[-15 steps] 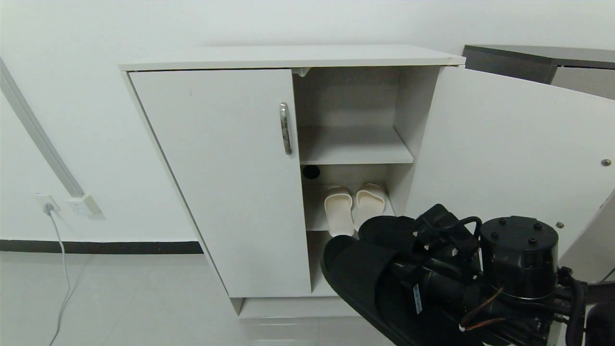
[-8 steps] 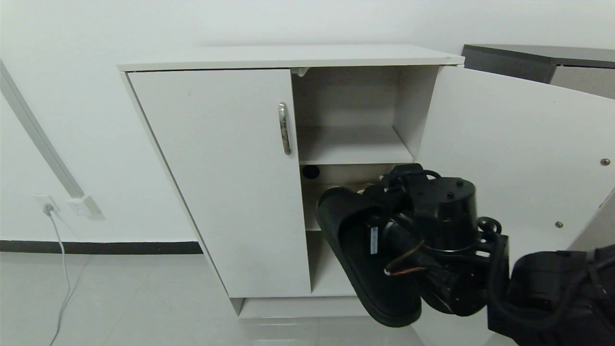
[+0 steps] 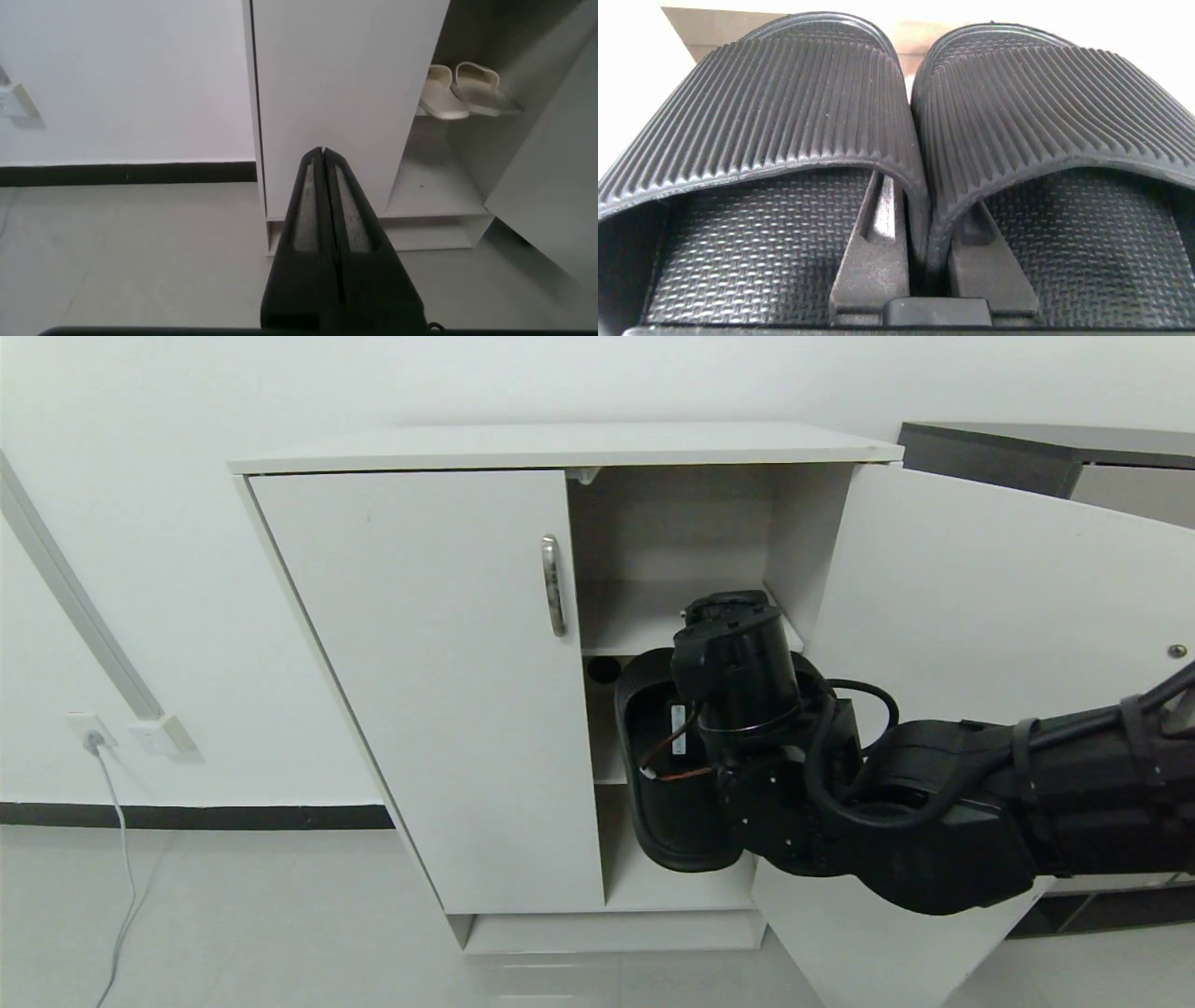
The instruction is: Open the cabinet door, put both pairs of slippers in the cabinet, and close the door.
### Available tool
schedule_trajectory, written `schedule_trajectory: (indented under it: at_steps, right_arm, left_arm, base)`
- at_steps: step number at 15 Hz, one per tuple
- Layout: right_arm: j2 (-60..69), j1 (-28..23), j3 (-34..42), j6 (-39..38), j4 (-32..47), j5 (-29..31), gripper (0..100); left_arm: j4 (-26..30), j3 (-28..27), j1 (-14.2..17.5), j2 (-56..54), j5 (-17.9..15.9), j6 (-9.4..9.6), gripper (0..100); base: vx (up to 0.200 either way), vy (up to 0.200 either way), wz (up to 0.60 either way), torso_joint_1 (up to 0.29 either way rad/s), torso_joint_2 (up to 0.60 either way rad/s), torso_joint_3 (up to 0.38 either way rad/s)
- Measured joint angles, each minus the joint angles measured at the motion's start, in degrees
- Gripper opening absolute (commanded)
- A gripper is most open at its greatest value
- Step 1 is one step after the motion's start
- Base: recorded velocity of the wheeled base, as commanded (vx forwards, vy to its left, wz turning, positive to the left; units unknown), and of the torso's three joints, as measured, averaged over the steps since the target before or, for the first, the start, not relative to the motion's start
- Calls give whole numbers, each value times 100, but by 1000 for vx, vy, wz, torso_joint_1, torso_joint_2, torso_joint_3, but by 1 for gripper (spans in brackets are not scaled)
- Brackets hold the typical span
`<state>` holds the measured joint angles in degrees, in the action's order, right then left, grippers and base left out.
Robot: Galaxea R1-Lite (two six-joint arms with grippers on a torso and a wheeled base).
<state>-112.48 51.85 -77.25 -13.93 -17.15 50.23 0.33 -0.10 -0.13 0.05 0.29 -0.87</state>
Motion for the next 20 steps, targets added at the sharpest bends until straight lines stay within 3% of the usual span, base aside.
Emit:
schedule_trajectory:
  at_steps: [7,17,20]
  right_arm:
    - [-119,7,-213,187,-22,11,0]
    - [-113,9,-238,212,-30,13,0]
    - [-111,9,-246,215,-35,13,0]
  left_arm:
    - [2,0,-5,-2,4,-2,0]
    - [5,0,-5,0,-5,0,0]
    - [-4,0,-2,0,-7,2,0]
  base:
    - [0,0,0,0,0,0]
    - [200,0,0,3,3,3]
    - [0,0,0,0,0,0]
